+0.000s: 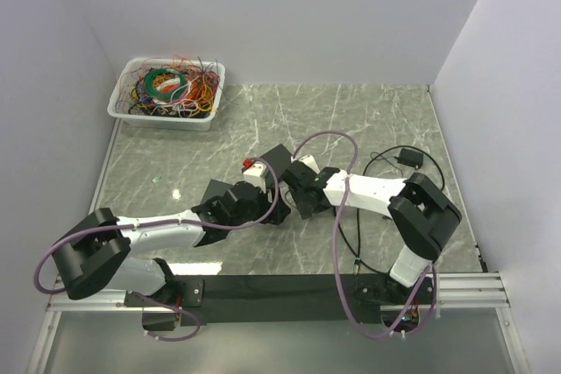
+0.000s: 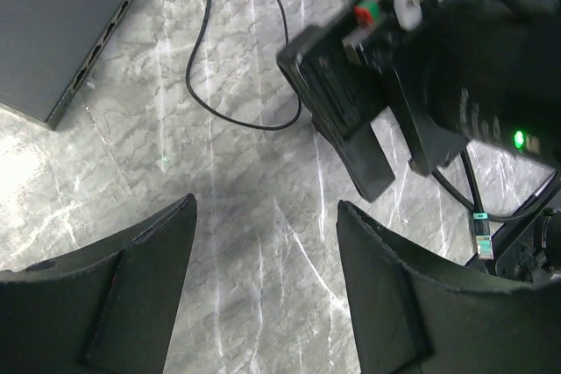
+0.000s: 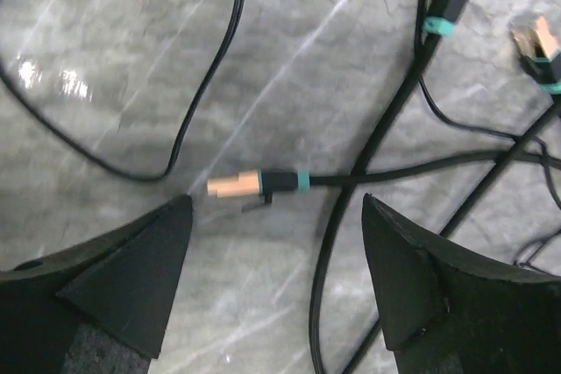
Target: Insert the plug into the switch port
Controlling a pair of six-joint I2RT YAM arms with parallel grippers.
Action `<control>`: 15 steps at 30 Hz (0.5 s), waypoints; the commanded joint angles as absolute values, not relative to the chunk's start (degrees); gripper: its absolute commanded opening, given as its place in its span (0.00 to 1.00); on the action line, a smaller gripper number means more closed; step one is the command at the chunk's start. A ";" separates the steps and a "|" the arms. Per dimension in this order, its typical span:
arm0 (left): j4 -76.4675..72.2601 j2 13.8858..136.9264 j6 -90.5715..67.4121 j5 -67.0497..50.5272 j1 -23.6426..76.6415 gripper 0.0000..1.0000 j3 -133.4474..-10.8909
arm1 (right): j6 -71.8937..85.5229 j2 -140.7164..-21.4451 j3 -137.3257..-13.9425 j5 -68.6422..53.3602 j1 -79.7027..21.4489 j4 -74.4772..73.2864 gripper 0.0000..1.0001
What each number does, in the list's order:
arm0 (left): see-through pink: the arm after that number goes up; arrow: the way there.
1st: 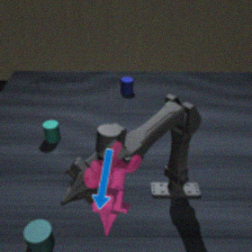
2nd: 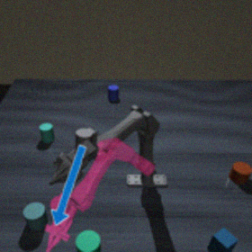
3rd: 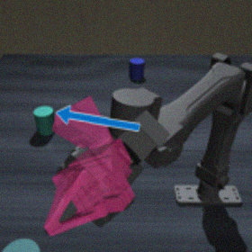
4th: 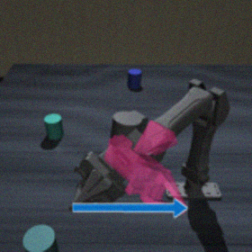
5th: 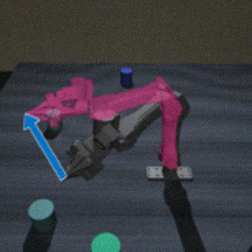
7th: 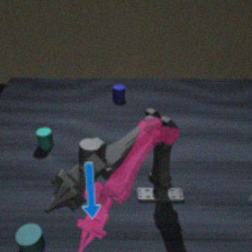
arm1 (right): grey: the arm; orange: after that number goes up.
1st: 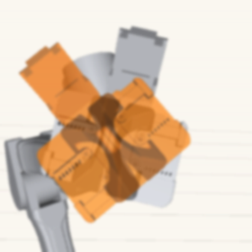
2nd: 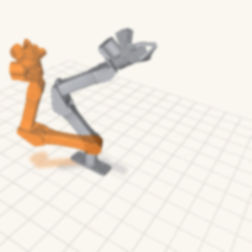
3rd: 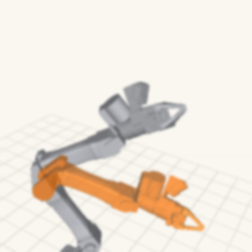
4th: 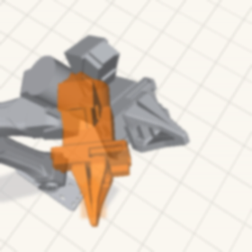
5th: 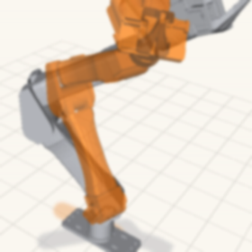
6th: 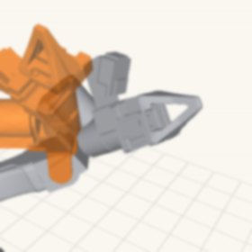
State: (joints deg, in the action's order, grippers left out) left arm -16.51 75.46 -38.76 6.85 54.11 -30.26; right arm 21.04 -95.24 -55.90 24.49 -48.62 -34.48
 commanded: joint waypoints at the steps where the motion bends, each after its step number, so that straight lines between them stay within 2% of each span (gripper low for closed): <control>1: -18.02 73.48 -39.64 8.26 54.40 0.71 -30.50 | 19.69 -99.03 -56.59 22.32 -46.67 -31.72 0.85; 9: -15.56 65.58 -40.17 11.51 54.40 0.71 -29.00 | 17.93 -101.68 -59.68 19.34 -43.86 -31.11 0.85; 15: -13.89 63.99 -40.08 12.57 54.40 0.71 -28.39 | 18.28 -101.96 -58.80 16.35 -43.16 -31.90 0.82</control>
